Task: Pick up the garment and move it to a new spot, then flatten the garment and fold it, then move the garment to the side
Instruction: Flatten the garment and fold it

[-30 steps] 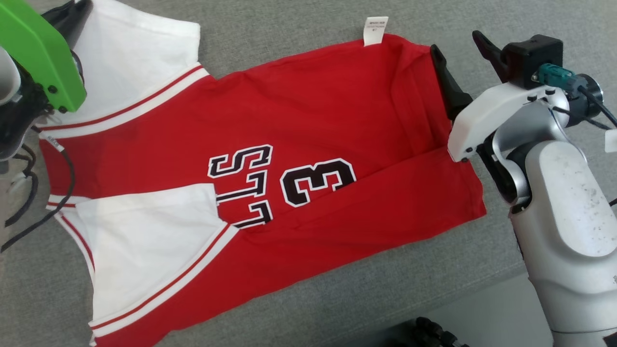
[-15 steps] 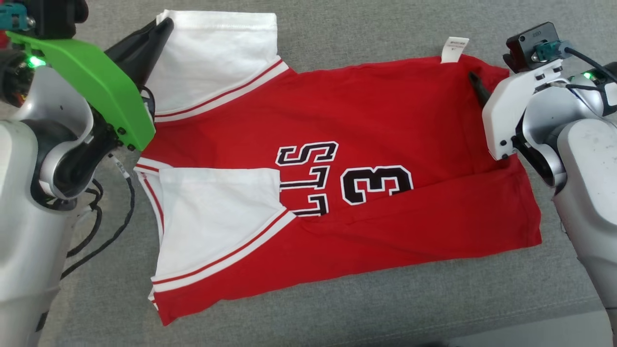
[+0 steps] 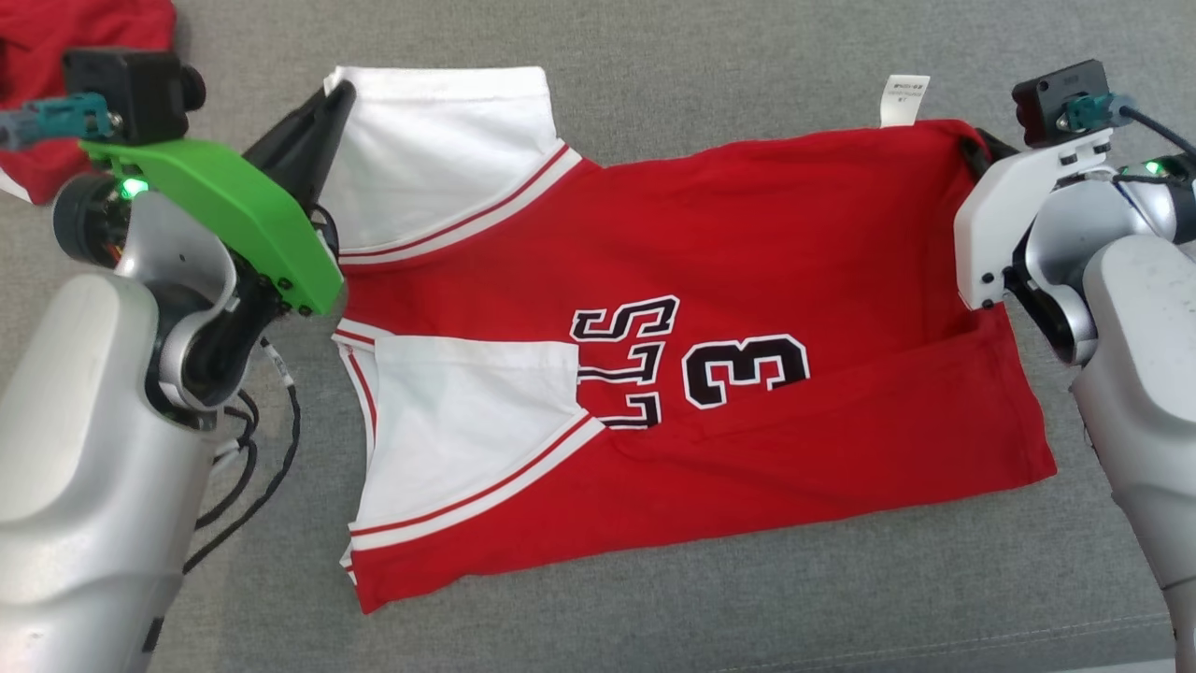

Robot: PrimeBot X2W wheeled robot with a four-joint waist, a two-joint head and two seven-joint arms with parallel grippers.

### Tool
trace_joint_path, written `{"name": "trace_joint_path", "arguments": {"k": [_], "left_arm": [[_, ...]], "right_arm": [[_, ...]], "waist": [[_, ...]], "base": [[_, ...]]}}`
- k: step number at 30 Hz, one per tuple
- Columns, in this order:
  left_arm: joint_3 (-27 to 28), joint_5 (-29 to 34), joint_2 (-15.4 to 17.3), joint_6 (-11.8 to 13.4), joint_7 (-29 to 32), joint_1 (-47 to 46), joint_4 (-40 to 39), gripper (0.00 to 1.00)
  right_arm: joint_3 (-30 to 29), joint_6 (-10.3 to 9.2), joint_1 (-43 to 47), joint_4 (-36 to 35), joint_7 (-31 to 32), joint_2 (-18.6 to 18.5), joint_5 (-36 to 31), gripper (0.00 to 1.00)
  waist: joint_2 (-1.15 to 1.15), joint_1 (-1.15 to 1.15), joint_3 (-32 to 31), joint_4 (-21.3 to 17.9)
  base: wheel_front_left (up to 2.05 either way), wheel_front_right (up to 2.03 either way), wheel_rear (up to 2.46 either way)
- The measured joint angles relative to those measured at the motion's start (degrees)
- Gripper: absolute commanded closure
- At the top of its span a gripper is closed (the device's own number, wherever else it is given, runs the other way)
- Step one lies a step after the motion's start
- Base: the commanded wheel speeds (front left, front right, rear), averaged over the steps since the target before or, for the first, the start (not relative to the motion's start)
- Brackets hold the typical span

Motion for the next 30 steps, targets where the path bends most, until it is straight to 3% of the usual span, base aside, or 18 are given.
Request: {"name": "trace_joint_path", "arguments": {"k": [8, 15, 22, 30], "left_arm": [[-1.3, 0.9, -0.4, -0.4, -6.2, 9.8, -0.1, 1.0], [-1.3, 0.1, -1.1, 2.3, -11.3, 23.5, -6.7, 1.0], [-2.4, -0.2, -2.2, 4.9, -13.2, 32.8, -10.6, 1.0], [-3.0, -1.2, -3.5, 6.2, -14.2, 37.3, -11.1, 1.0]], "right_arm": [[3.1, 0.01, 6.9, -0.2, -9.4, -1.6, -0.1, 1.0], [0.8, 0.01, 17.0, -4.7, -15.0, -2.5, -0.5, 1.0], [-4.0, 0.01, 26.1, -10.8, -16.0, -2.7, -1.4, 1.0], [-8.4, 0.02, 33.4, -16.5, -14.0, -2.3, -3.9, 1.0]], "waist": [[0.0, 0.0, -5.0, 0.5], [0.0, 0.0, -8.1, 1.3], [0.0, 0.0, -8.8, 2.5], [0.0, 0.0, -8.7, 2.5]], "base": [[0.0, 0.0, 0.0], [0.0, 0.0, 0.0], [0.0, 0.0, 0.0], [0.0, 0.0, 0.0]]}}
